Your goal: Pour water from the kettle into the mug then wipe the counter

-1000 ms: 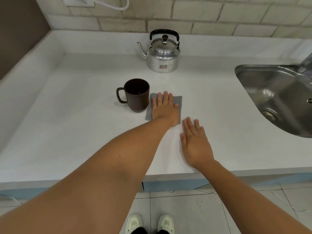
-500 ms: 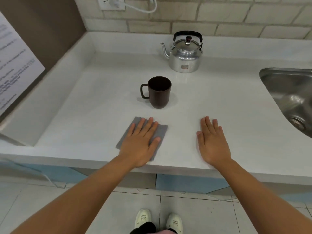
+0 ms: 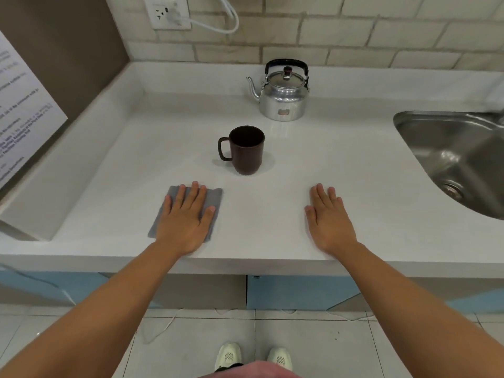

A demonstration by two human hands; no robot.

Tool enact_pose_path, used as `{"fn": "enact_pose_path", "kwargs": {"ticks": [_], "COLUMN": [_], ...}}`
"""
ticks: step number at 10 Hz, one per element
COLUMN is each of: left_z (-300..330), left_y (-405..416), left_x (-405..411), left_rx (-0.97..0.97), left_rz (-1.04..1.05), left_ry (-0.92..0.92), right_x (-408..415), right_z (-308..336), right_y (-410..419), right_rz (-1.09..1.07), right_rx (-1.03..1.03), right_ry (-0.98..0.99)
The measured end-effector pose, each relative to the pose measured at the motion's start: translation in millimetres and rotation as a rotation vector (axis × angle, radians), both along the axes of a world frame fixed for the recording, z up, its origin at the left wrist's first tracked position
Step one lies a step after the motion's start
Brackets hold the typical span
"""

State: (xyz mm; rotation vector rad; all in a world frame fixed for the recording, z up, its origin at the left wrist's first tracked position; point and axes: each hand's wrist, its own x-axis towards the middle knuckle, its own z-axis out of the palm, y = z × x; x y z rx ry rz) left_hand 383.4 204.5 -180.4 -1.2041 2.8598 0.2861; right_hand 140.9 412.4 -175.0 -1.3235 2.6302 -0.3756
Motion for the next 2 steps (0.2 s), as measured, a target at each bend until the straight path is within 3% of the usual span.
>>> {"fn": "enact_pose_path", "kwargs": {"ticks": [2], "left_z": [25], "left_y": [-11], "left_x": [-7], "left_rx": [0.108], "left_rz": [-0.011], "left_ry": [-0.159], "right_x": [-3], "right_z": [10], "right_y": [-4], "right_rz": [0.001], "right_rx": [0.046], "right_ry": [-0.039]}}
